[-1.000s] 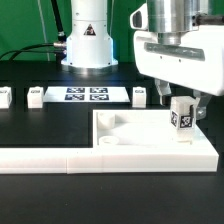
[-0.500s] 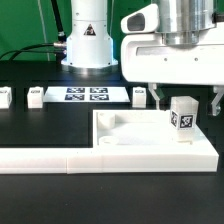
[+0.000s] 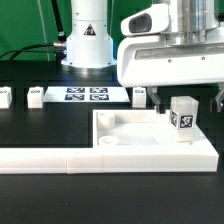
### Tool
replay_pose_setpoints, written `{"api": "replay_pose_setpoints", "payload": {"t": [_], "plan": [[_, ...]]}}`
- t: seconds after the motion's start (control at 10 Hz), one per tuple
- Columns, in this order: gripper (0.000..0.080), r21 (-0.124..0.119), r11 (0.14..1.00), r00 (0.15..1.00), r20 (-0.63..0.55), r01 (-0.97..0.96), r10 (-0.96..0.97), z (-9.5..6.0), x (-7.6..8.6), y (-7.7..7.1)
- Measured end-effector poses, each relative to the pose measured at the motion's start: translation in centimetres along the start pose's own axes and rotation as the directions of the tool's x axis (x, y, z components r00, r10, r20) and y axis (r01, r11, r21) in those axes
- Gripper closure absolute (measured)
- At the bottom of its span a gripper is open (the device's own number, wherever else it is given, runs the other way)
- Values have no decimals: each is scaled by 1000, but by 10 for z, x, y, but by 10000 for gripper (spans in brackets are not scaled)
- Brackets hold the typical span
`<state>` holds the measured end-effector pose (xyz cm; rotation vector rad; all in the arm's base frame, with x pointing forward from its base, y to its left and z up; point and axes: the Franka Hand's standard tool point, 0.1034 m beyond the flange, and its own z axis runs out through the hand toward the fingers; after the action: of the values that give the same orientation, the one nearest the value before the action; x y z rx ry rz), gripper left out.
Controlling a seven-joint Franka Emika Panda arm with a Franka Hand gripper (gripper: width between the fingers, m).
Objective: Assemble square table
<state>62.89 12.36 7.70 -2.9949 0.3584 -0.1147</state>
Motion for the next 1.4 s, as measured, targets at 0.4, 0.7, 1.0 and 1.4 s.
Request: {"api": "replay_pose_setpoints", "payload": {"t": [0.4,0.7,1.0,1.4], "plan": [[288,-2,989,989,-1,147,-147,0,1,2],[423,-7,990,990,-2,140,-140,0,2,7],[503,-8,997,997,-4,82,-82,-1,4,9],[505,-14,929,929,-11,-369,369,0,2,10]]}}
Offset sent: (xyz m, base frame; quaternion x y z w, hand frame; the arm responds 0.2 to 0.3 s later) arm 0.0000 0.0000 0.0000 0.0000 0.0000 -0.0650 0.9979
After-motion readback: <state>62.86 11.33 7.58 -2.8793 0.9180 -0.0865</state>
